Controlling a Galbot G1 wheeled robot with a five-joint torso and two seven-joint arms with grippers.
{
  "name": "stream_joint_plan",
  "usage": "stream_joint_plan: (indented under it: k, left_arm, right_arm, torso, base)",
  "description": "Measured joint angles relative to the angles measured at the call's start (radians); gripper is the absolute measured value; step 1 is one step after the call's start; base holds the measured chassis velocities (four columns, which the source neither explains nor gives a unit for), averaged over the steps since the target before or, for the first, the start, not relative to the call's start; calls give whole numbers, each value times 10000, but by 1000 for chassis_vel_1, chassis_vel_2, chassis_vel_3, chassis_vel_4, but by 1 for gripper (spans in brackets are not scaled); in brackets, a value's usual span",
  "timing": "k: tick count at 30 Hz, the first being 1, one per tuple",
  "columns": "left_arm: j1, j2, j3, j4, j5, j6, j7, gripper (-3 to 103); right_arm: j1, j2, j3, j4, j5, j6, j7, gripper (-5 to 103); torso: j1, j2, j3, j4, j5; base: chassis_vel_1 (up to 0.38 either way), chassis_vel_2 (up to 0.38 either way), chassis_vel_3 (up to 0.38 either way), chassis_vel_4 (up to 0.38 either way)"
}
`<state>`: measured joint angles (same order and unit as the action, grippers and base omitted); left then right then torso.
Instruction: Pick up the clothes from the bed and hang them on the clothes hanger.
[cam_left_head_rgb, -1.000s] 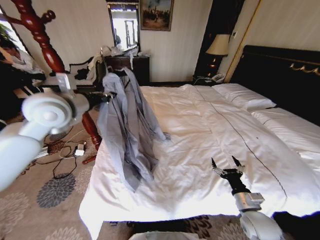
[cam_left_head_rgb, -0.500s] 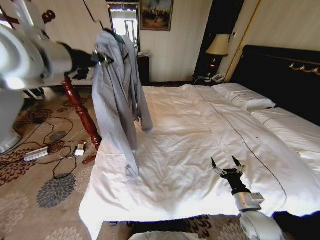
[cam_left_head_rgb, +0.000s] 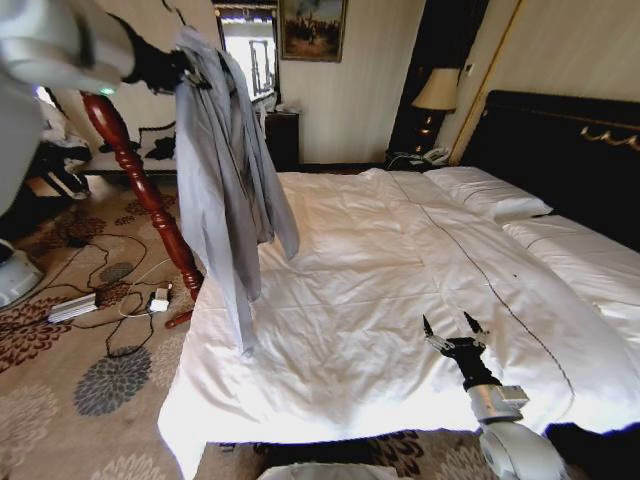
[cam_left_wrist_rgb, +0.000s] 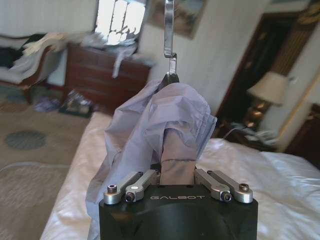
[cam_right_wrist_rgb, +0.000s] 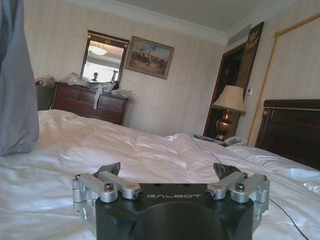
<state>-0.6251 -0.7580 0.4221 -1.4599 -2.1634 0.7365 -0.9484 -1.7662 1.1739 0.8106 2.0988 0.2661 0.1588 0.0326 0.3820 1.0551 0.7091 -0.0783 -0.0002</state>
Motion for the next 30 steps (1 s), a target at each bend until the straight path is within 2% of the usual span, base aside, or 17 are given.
stream_joint_plan:
  k: [4, 7, 8, 11, 14, 16, 19, 23, 24, 27, 30]
  left_arm:
    - [189, -65, 56, -213, -277, -2, 3, 16]
    - [247, -138, 248, 301, 145, -5, 8, 16]
    - [251, -117, 251, 398, 229, -6, 91, 16]
    - [126, 154, 315, -35, 709, -6, 551, 16]
    - [-21, 233, 322, -318, 1044, -7, 761, 16]
    - [-278, 253, 440, -311, 1244, -10, 947, 16]
    - [-546, 238, 668, -97, 1447, -10, 1163, 16]
    - [-1293, 51, 1258, 699, 2060, -10, 1889, 16]
    - [-1293, 51, 1258, 699, 2060, -10, 1889, 16]
    - [-1665, -96, 1679, 1499, 2712, -10, 2552, 16]
    - [-1814, -164, 1898, 1941, 2853, -10, 2899, 16]
  right_arm:
    - [3, 0, 0, 0, 0, 0, 0, 100]
    - [-4, 0, 0, 0, 0, 1, 0, 100]
    - [-5, 0, 0, 0, 0, 1, 0, 100]
    - [2, 0, 0, 0, 0, 1, 0, 100]
    - [0, 0, 0, 0, 0, 1, 0, 100]
    - [-6, 0, 0, 0, 0, 1, 0, 100]
    - [0, 0, -1, 0, 0, 1, 0, 100]
    - [0, 0, -1, 0, 0, 1, 0, 100]
    - [0, 0, -1, 0, 0, 1, 0, 100]
    - [0, 0, -1, 0, 0, 1, 0, 100]
    - [0, 0, -1, 0, 0, 1, 0, 100]
  torso:
    - [-1, 0, -3, 3, 6]
    - [-9, 2, -5, 3, 6]
    - [-4, 0, -2, 5, -12]
    - [5, -2, 1, 11, -4]
    - [-5, 0, -5, 6, 9]
    - [-8, 2, -6, 1, 4]
    - [-4, 0, -2, 5, 0]
    - [-3, 1, -3, 2, 5]
    - [-3, 1, -3, 2, 5]
    - [-2, 1, -2, 5, 2]
    - [-1, 1, -2, 5, -1]
  base:
    - [0, 0, 0, 0]
    - [0, 0, 0, 0]
    - [0, 0, 0, 0]
    - [0, 0, 0, 0]
    - [0, 0, 0, 0]
    - [0, 0, 0, 0]
    - [0, 0, 0, 0]
    - [0, 0, 0, 0]
    - [0, 0, 0, 0]
    - [0, 0, 0, 0]
    - [0, 0, 0, 0]
